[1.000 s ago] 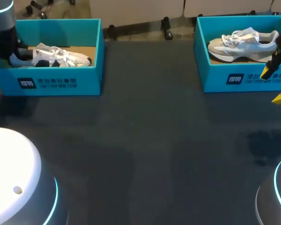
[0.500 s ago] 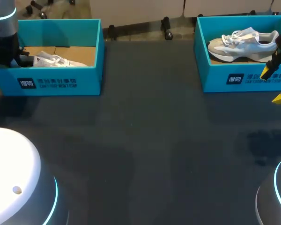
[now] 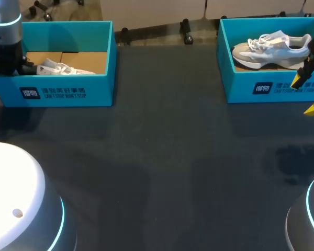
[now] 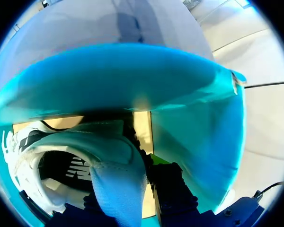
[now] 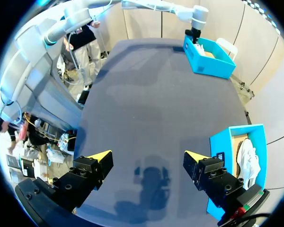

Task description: Take the shoe out of the shoebox, open the shoe tongue, remove and reinsert the insole, then place the shoe into the shoebox

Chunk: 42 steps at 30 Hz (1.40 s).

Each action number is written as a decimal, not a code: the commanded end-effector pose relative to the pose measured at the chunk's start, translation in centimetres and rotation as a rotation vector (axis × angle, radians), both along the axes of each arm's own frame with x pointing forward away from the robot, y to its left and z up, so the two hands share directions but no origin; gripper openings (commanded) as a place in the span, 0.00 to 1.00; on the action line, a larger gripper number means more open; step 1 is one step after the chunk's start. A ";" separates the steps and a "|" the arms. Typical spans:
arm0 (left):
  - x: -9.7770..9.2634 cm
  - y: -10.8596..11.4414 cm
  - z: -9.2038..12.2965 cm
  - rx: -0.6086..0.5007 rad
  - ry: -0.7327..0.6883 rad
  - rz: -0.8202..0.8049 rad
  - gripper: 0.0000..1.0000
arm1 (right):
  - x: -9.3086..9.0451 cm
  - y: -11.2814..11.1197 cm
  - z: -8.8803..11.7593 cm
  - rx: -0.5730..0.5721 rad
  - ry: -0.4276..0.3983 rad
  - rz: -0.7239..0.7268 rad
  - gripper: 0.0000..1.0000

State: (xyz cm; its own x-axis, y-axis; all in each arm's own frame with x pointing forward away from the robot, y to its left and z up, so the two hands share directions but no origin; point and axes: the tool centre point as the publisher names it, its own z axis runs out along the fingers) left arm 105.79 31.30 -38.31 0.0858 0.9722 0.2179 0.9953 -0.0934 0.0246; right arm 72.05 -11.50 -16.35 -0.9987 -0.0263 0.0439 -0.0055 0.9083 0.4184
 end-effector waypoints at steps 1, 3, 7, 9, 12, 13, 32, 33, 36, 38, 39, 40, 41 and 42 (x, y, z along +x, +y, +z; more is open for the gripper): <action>0.4 -0.1 -0.2 0.003 0.011 0.004 0.40 | 0.1 0.0 -0.1 -0.003 0.003 0.000 1.00; 0.3 -0.1 0.2 -0.007 0.008 -0.005 1.00 | 0.1 0.0 -0.1 -0.003 0.003 0.000 1.00; 0.3 -0.2 1.0 -0.017 -0.002 -0.007 1.00 | 0.1 0.0 -0.1 -0.003 0.003 0.000 1.00; 0.2 -0.3 1.3 -0.025 -0.001 -0.016 1.00 | 0.1 0.0 -0.1 -0.003 0.003 0.000 1.00; 0.1 -0.4 2.0 -0.037 -0.001 -0.023 1.00 | 0.1 0.0 -0.1 -0.003 0.003 0.000 1.00; 0.1 -0.5 2.4 -0.041 0.000 -0.023 1.00 | 0.1 0.0 -0.1 -0.003 0.003 0.000 1.00; 1.3 -3.1 9.3 -0.140 0.004 0.063 1.00 | 0.1 0.0 -0.1 -0.003 0.003 0.000 1.00; 1.2 -3.1 9.7 -0.148 0.002 0.084 1.00 | 0.1 0.0 -0.1 -0.003 0.003 0.000 1.00; 1.0 -3.1 10.8 -0.159 0.004 0.157 1.00 | 0.1 0.0 -0.1 -0.003 0.003 0.000 1.00; 0.6 -3.1 11.4 -0.157 0.023 0.196 1.00 | 0.1 0.0 -0.1 -0.003 0.003 0.000 1.00; 0.5 -3.0 11.7 -0.170 0.036 0.205 1.00 | 0.4 -0.2 0.1 -0.006 -0.003 0.005 1.00; 0.3 -3.1 12.0 -0.167 0.042 0.211 1.00 | 0.8 -0.6 0.1 -0.012 -0.002 0.012 1.00; 0.1 -3.1 12.3 -0.179 0.044 0.219 1.00 | 1.1 -1.0 0.2 -0.021 -0.010 0.013 1.00; -0.3 -3.1 12.7 -0.186 0.048 0.219 1.00 | 1.4 -1.5 0.2 -0.026 -0.013 0.009 1.00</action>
State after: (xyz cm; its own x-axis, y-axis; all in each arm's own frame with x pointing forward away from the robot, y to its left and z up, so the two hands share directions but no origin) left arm 105.72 27.93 -26.70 -0.1267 0.9911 0.0402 0.9917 0.1275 -0.0165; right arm 72.73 -12.34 -16.48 -0.9993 -0.0317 0.0216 -0.0206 0.9176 0.3970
